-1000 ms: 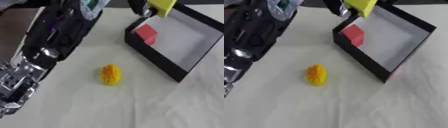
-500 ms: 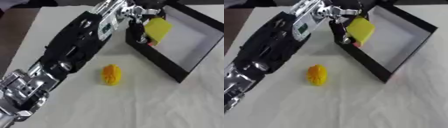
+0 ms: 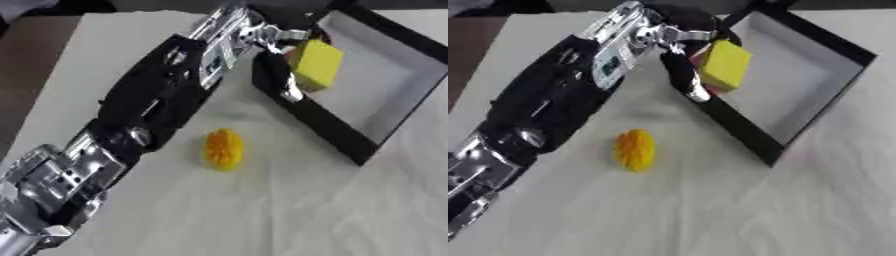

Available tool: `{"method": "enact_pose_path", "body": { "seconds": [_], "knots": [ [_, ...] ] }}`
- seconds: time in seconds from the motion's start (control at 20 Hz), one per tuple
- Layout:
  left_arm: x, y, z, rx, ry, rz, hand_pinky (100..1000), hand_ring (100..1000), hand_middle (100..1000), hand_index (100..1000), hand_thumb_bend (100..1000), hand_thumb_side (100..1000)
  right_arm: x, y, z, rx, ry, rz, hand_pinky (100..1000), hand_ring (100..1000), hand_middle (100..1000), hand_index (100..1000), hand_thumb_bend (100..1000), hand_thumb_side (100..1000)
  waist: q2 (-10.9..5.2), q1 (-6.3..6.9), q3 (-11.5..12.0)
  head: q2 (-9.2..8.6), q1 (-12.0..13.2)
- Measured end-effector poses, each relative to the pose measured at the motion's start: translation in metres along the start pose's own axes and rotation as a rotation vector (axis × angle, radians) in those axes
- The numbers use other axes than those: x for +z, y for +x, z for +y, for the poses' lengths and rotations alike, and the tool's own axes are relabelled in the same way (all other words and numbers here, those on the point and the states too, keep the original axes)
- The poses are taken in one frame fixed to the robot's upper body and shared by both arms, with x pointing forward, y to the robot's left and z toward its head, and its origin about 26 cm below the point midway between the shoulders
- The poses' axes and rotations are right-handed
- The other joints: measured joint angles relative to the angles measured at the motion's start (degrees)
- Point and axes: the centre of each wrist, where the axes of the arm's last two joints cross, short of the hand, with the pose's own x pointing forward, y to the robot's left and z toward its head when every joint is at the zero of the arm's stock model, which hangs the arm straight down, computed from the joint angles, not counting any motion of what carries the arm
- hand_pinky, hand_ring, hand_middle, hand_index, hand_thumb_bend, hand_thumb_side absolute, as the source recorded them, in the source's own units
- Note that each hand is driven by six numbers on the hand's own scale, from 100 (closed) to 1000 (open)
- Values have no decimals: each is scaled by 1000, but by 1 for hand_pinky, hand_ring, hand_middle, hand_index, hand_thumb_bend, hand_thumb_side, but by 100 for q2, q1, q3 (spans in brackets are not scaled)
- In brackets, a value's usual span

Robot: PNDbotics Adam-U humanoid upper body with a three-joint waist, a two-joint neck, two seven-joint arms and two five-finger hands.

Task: Pick up objects on the table and place them in the box.

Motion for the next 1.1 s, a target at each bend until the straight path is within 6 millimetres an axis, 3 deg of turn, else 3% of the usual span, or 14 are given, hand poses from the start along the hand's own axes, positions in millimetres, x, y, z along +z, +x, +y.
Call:
{"method": "enact_pose_path", "body": {
  "seconds": [0.2,0.3,0.4,0.75,0.9,1.1],
  "knots": [
    [18,-4,16,19,122,10,860,858,852,967,798,465,0,0,0,0,-3,1,971,880,840,892,100,568,0,0,32,62,-91],
    [28,-5,25,39,190,5,858,850,844,951,695,414,1,0,-1,2,-4,2,971,880,840,892,100,568,-1,0,36,109,-131],
    [39,-6,37,60,267,0,852,833,832,933,535,347,2,-1,-1,5,-6,6,971,880,840,892,100,567,-8,0,56,150,-161],
    [94,-13,73,37,498,-17,817,806,805,901,494,329,8,-4,-6,19,-12,22,970,880,840,891,100,563,-143,0,216,296,-360],
    [114,-12,71,6,508,-24,821,806,807,900,460,343,11,-6,-8,33,-13,30,971,881,840,891,100,561,-224,0,286,326,-452],
    [132,-13,48,0,462,-25,819,800,811,901,455,423,14,-7,-9,49,-10,35,971,881,840,891,100,559,-231,0,364,358,-535]
  ]
}}
